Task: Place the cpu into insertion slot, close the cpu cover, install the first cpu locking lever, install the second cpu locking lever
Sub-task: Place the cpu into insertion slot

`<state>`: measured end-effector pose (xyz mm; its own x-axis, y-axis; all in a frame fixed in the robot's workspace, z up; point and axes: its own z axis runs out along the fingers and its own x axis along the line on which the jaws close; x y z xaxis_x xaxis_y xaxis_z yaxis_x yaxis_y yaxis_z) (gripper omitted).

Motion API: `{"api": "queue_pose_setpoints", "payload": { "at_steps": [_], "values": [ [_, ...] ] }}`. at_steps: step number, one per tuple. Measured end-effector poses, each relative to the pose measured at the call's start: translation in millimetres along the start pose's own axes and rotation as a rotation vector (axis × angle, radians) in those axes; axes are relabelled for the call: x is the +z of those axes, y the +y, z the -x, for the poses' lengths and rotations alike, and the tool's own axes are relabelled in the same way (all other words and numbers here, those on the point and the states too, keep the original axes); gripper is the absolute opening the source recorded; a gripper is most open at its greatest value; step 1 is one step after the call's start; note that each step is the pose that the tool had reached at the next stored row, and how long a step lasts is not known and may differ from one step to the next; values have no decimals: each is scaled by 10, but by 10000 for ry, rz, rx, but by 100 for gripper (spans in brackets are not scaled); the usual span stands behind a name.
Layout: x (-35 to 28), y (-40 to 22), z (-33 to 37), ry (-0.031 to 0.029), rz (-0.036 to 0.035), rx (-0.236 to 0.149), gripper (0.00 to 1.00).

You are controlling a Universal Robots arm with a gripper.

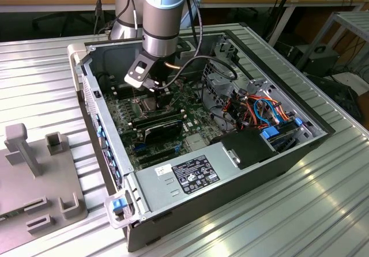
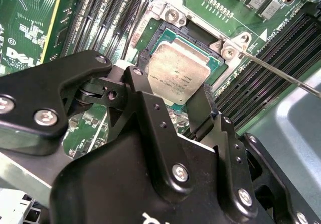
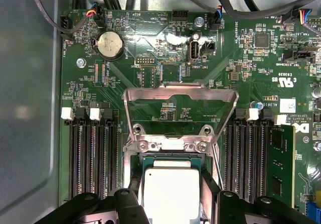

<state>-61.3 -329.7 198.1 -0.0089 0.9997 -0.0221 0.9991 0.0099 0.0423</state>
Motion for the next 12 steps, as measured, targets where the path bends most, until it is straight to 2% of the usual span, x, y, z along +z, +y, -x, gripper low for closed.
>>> {"api": "queue_pose_setpoints", "payload": {
  "at_steps": [12],
  "values": [
    [2, 3, 0, -1, -1, 0, 55]
  ]
}}
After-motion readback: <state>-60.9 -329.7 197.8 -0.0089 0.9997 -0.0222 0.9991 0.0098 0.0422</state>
